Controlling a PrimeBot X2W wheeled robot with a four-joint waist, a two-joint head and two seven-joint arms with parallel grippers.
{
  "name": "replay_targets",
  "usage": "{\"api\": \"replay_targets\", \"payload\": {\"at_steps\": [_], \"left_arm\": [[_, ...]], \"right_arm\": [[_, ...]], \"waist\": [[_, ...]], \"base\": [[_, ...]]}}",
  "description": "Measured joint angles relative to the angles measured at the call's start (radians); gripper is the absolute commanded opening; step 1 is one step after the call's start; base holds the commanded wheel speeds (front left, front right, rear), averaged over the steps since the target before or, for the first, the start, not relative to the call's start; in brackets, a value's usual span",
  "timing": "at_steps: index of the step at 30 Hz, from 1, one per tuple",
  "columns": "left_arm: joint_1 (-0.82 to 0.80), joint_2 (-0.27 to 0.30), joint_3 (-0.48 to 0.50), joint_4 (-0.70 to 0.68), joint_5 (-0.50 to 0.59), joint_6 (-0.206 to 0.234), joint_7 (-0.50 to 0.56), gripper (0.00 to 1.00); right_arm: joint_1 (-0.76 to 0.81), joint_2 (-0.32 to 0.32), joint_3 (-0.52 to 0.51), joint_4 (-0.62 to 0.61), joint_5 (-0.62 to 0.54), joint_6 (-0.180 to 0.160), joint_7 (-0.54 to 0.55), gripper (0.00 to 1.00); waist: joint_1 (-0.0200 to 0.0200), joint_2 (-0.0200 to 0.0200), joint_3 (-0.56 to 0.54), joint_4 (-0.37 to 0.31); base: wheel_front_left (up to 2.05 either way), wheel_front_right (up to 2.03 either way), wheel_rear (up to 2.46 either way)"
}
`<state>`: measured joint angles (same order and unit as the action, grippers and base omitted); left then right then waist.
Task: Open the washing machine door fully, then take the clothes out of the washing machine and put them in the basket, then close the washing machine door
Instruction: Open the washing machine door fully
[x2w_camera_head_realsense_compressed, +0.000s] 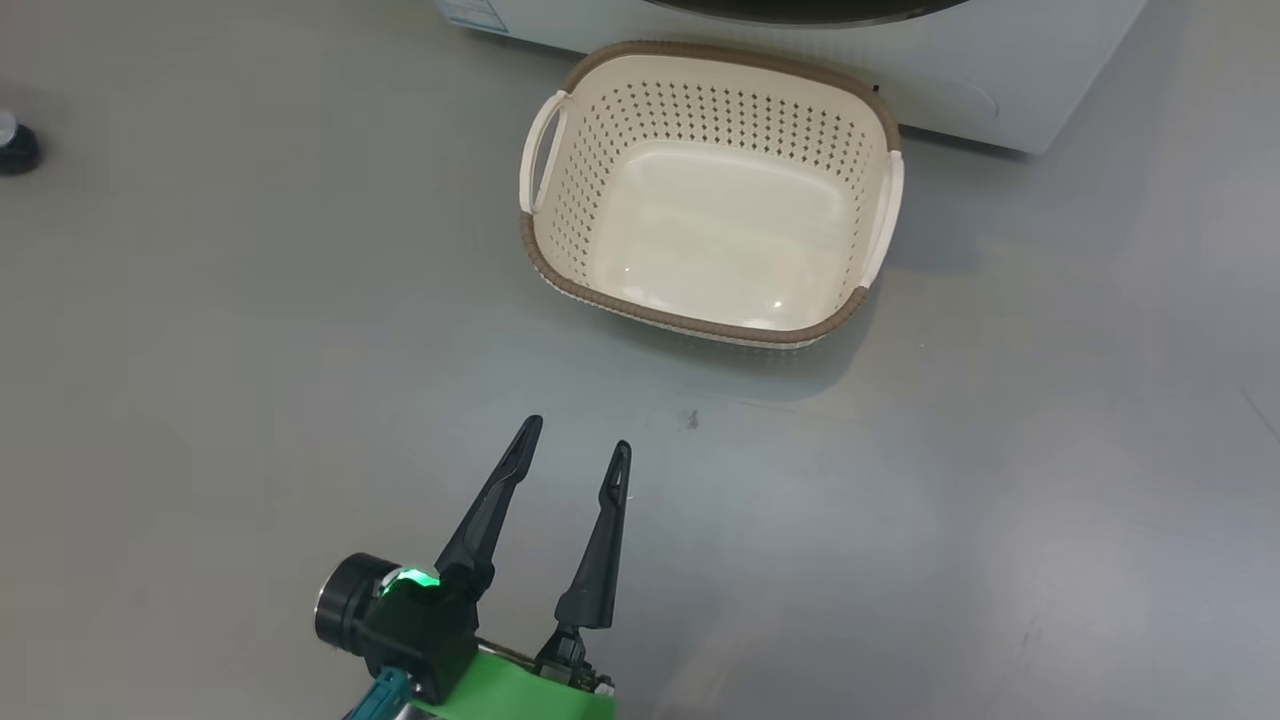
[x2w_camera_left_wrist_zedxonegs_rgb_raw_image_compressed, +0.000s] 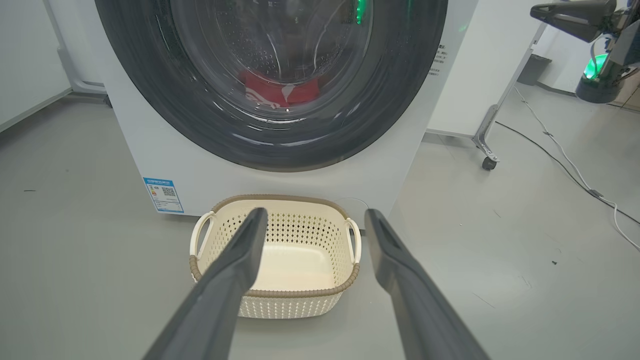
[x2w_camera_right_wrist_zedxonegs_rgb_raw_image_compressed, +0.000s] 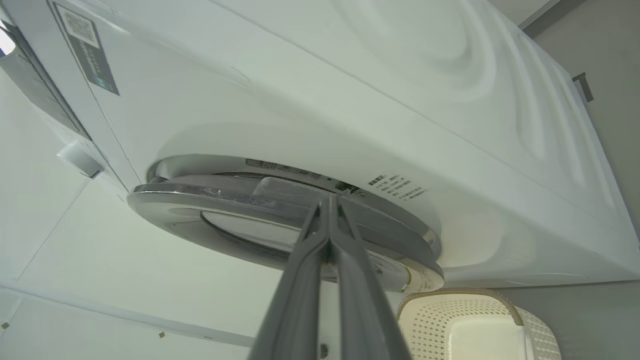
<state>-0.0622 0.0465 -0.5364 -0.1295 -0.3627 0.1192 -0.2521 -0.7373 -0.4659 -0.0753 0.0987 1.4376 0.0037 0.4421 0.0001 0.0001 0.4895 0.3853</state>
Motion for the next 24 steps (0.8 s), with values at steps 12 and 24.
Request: {"api": "replay_targets", "payload": {"at_steps": [12, 24], "left_arm": [[0.000, -0.001, -0.044, -0.028, -0.028, 0.000, 0.000, 1.00], [0.002, -0.002, -0.060, -0.040, -0.038, 0.000, 0.000, 1.00]], "right_arm": [[-0.122, -0.015, 0.000, 0.021, 0.050, -0.088, 0.086, 0.00], [-0.214, -0.034, 0.000, 0.058, 0.077, -0.120, 0.131, 0.00]], "waist": [[-0.0001, 0.0000, 0.059, 0.083], [0.0000, -0.0001, 0.085, 0.148]], "base": [[0.00, 0.00, 0.00], [0.00, 0.00, 0.00]]}}
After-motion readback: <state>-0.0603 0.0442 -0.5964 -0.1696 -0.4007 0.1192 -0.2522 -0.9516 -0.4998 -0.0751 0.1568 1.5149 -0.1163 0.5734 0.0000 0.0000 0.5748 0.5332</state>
